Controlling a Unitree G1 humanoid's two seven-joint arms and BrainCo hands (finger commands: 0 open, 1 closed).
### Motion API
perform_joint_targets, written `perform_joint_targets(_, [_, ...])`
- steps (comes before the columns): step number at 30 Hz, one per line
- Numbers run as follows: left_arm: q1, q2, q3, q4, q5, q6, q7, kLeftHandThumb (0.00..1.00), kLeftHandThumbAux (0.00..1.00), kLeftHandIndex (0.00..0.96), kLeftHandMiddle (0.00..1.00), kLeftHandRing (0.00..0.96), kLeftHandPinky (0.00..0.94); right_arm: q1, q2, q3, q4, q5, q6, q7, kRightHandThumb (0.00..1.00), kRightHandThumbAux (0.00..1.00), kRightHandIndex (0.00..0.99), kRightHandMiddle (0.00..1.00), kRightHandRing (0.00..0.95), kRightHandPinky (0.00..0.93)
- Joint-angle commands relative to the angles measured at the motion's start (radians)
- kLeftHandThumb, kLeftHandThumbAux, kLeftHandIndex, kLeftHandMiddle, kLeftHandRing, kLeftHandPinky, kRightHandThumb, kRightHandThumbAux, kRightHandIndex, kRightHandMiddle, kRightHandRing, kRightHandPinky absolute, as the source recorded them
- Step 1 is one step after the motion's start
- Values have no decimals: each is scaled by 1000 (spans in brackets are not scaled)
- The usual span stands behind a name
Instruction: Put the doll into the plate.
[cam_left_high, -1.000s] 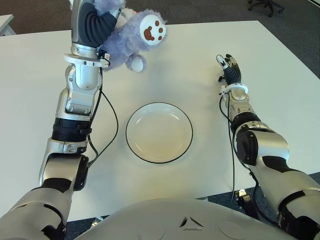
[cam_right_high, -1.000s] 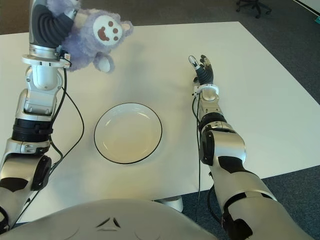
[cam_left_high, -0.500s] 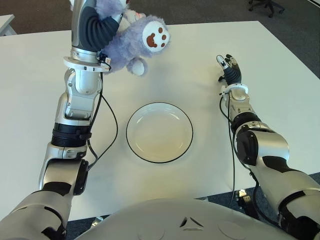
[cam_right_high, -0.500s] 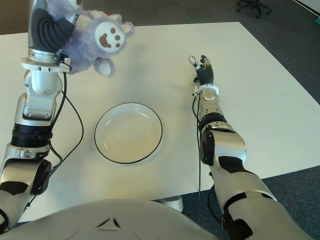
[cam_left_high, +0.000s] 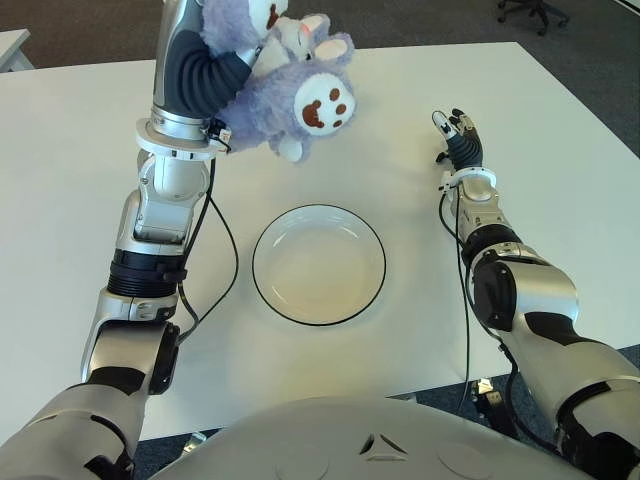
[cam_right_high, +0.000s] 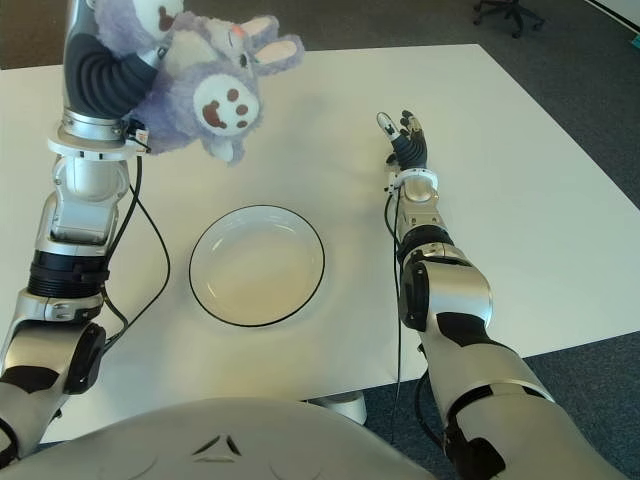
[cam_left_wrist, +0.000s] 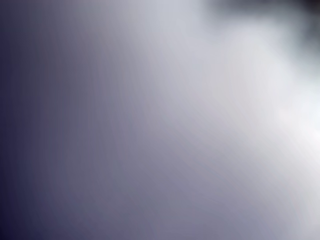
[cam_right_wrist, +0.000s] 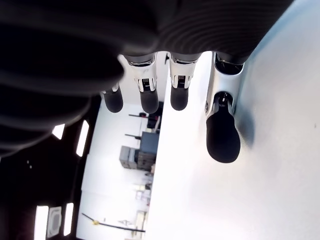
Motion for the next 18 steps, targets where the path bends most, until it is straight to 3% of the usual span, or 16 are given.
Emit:
perform_joint_targets(1, [5,-6,-8,36,-41,-51,-33,740,693,443,864,858,839,63,24,2,54,2,71,7,0,419,0,0,0,0])
perform_joint_targets(10, [25,-23,-12,40,-63,-110,-51,743,693,443,847,851,827,64,24,4,54,0,72,7,0,417,0,0,0,0])
perform_joint_targets(18, [46,-22,-49,-24,-106,-46,-160,745,693,442,873,864,848,63,26,7,55,-3,78,4,0,414,0,0,0,0])
